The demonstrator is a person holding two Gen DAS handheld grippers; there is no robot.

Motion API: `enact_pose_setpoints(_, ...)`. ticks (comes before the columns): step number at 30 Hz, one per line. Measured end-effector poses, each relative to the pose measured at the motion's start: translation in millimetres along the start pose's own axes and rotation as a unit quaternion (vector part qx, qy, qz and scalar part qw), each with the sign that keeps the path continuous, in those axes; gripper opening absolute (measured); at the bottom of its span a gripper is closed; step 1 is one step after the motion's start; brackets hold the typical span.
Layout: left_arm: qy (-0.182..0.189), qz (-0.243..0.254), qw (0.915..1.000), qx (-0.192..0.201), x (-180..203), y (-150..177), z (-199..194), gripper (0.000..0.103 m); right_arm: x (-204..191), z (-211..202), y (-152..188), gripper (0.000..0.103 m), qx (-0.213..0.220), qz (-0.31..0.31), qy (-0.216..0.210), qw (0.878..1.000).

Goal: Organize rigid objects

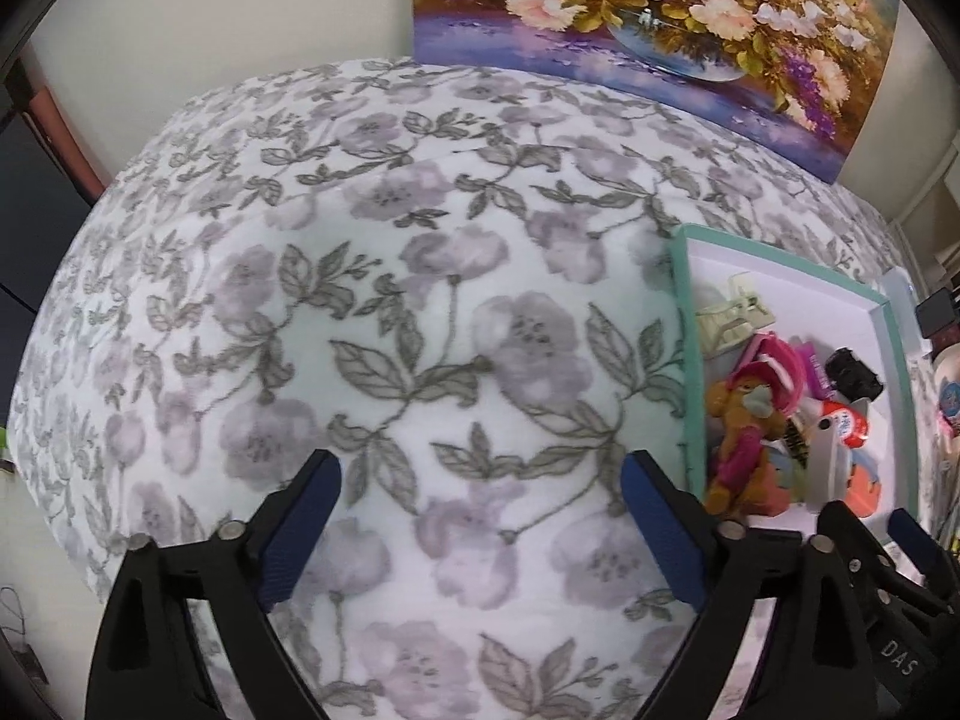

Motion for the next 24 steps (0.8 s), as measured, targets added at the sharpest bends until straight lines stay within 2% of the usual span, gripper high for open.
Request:
enact_pose_setpoints(5,-0.016,0.006,0.9998,0.004,-10,7,-6,0.096,-2,-4,9,0.103,0.003,-0.008,0.007,1.000)
enact_pose_setpoints(12,-0.013,0.014,0.9998,0.009,-16,20,-18,0.096,-4,-13,20,0.103,0.009,-0.015,0.011,1.000)
enact_pose_setpoints(19,-0.012,0.008,0.9999,-0.005,-22,31,-23,0.096,-5,-22,30,0.103,0.015,-0.016,0.012,1.000)
enact_pose_setpoints(24,-0.033,0.022,0.9992,0.006,-24,34,-33,0.096,-5,-28,36,0.103,0.015,-0.015,0.012,1.000)
Point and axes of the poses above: each gripper's, at about its wrist camera, not at the fingertips, and z roughly the way its jaws point, x to its right, y to its underside, the point moved 9 cm from there along z, roughly the way its jaws point, and after that the axes turned 13 degrees about y, right-handed, at the moved point
